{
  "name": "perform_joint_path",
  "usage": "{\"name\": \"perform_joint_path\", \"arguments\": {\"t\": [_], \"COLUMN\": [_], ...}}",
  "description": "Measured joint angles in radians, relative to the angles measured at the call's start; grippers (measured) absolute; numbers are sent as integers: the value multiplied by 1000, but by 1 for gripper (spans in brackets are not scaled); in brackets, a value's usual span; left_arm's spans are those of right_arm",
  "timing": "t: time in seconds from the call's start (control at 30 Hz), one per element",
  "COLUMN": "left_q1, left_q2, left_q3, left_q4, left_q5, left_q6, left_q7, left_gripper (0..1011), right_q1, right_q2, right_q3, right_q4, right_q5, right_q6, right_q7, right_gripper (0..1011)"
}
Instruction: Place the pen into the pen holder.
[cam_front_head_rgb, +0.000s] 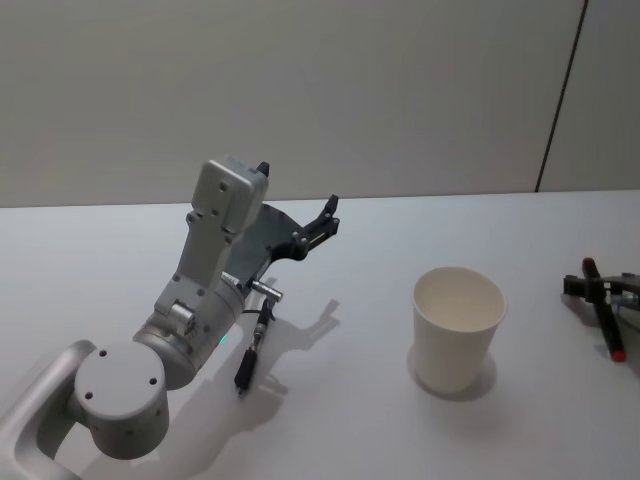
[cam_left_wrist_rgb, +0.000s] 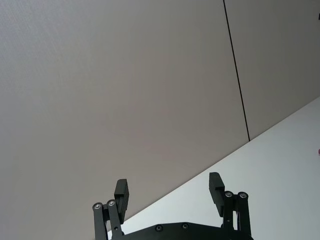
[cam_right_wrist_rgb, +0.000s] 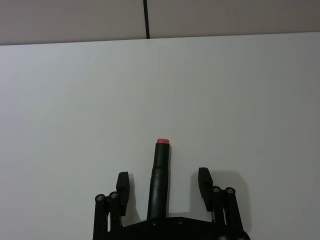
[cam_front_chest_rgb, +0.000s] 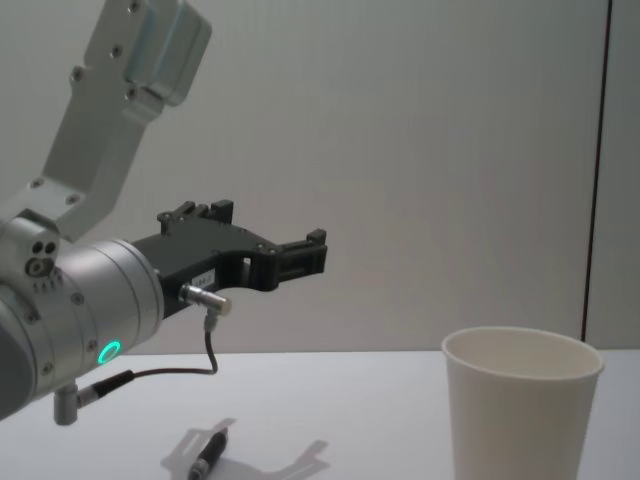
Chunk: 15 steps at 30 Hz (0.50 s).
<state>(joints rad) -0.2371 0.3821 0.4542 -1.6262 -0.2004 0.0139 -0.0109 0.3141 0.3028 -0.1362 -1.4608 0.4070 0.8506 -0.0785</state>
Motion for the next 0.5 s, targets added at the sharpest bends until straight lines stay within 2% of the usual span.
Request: {"name": "perform_joint_path", "arguments": {"t": [0.5], "left_q1": [0], "left_q2": [0], "left_q3": [0], "left_q4": [0], "left_q5": [0], "left_q6": [0], "left_q7": [0], "left_gripper": [1001], "right_q1": [-1], "right_q2": [-1], "right_q3": [0], "right_q4": [1], "right_q5": [1], "right_q6": [0], "right_q7": [0], "right_gripper": [778]}}
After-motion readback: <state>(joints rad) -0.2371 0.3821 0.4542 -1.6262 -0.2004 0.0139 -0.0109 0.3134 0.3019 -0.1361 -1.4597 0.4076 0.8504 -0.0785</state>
